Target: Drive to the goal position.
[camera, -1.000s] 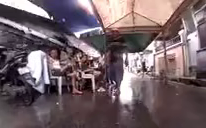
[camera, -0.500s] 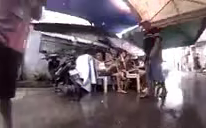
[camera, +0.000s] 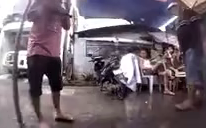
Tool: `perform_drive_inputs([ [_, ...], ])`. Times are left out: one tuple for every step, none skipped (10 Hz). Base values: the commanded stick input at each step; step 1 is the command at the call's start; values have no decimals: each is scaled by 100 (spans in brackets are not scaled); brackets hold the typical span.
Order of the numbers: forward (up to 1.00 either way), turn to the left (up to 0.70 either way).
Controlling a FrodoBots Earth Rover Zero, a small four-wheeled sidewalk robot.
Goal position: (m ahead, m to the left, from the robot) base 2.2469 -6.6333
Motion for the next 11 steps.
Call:
perform_drive_inputs([
  [99, 0],
  [99, 0],
  [99, 0],
  [99, 0],
  [99, 0],
  [32, 0],
  [0, 0],
  [0, 0],
  [0, 0],
  [0, 0],
  [0, 0],
])
